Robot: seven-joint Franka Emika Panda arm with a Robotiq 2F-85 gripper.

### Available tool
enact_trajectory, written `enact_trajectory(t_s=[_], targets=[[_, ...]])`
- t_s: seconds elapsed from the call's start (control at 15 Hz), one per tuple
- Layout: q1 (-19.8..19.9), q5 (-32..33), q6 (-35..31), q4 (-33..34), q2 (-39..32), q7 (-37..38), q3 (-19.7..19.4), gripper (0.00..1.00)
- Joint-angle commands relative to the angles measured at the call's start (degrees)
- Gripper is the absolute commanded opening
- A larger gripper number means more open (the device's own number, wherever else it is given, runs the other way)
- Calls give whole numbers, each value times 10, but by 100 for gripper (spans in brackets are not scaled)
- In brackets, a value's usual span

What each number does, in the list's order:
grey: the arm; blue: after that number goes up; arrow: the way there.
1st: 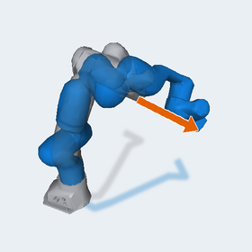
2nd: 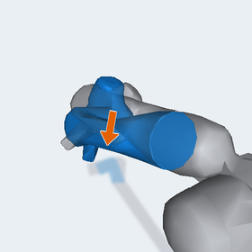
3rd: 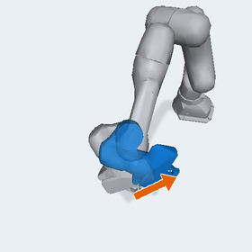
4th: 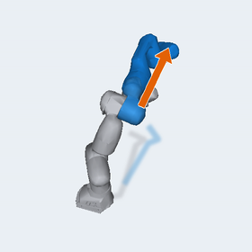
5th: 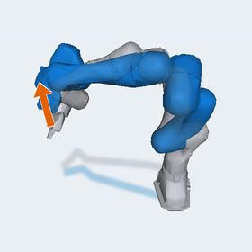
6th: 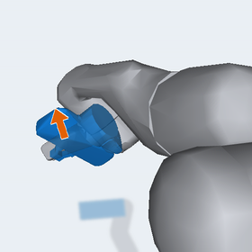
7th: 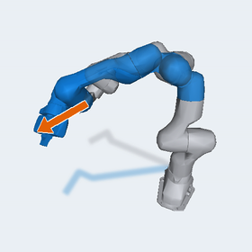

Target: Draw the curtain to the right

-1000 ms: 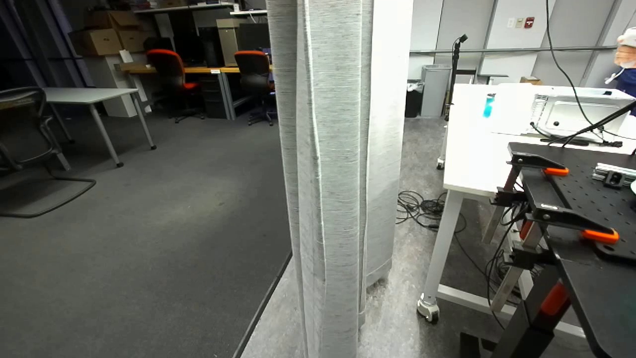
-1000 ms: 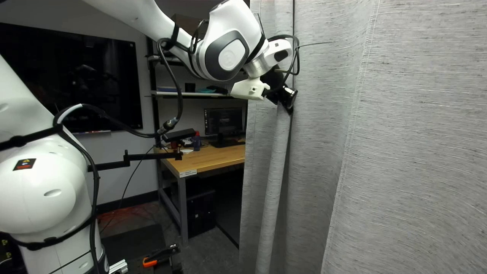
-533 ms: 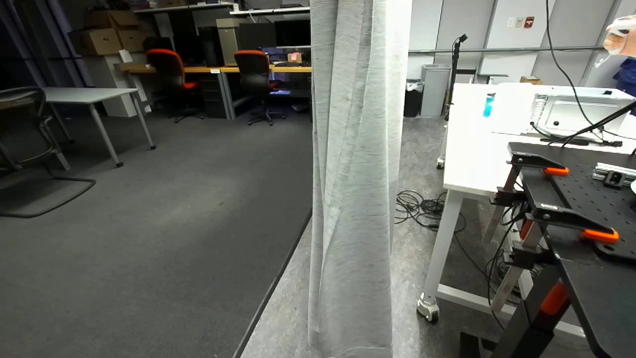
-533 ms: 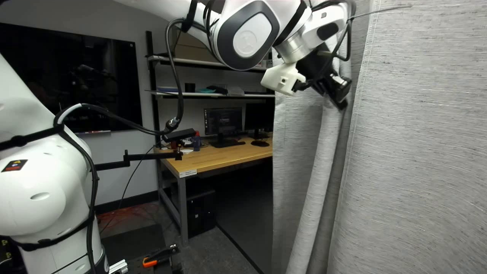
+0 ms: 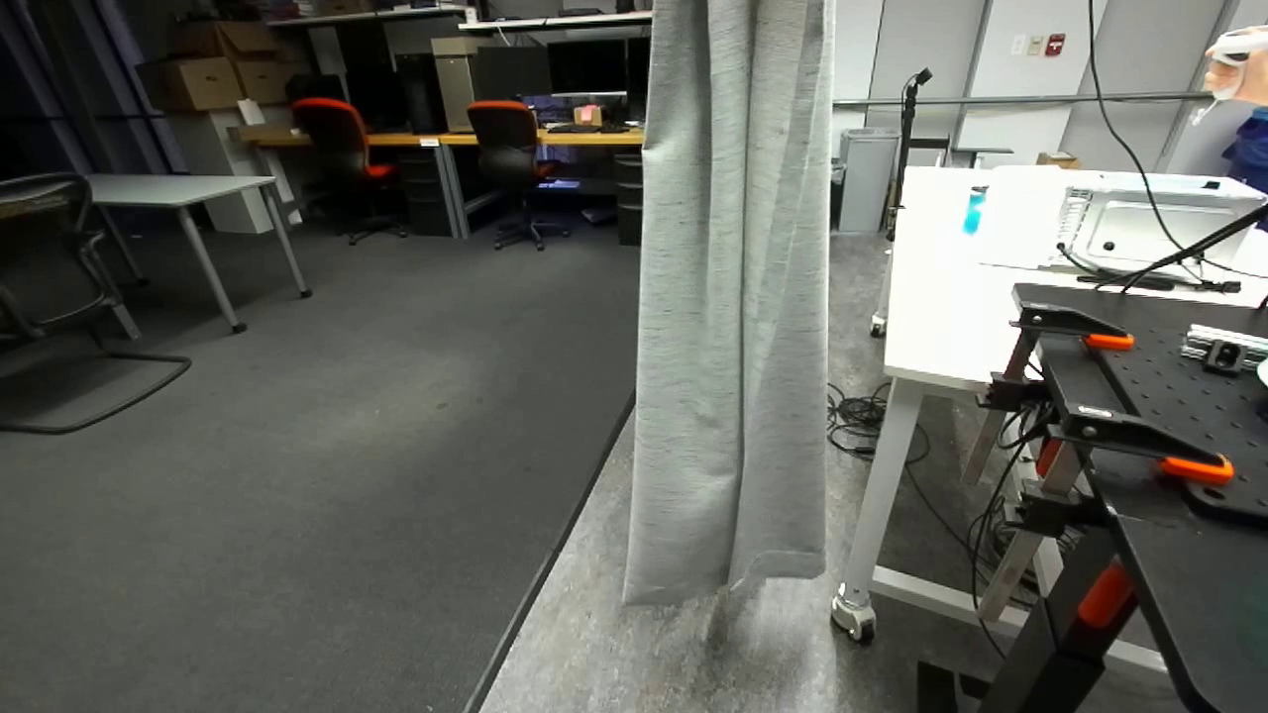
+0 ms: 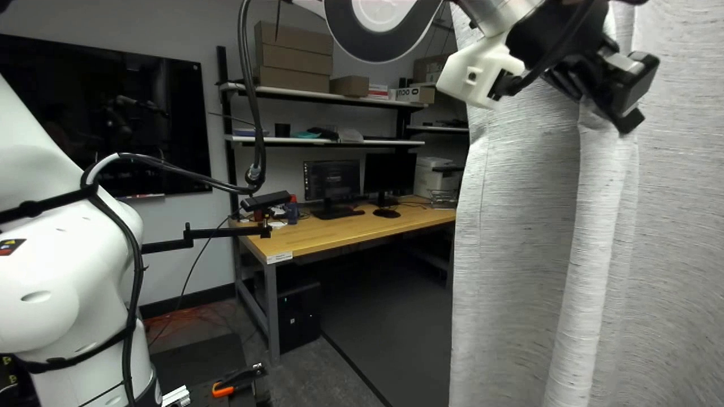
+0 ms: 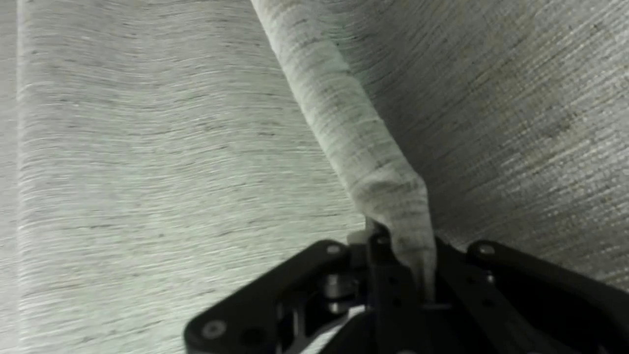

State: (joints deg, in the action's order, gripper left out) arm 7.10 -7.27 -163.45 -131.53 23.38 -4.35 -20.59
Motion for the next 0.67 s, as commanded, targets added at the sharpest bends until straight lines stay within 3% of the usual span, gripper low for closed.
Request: enact_trajectory(t_s=[0.0, 0.6], targets=[[13, -28, 13, 36, -13, -12, -34, 0], [12, -88, 42, 92, -32, -42, -143, 0]])
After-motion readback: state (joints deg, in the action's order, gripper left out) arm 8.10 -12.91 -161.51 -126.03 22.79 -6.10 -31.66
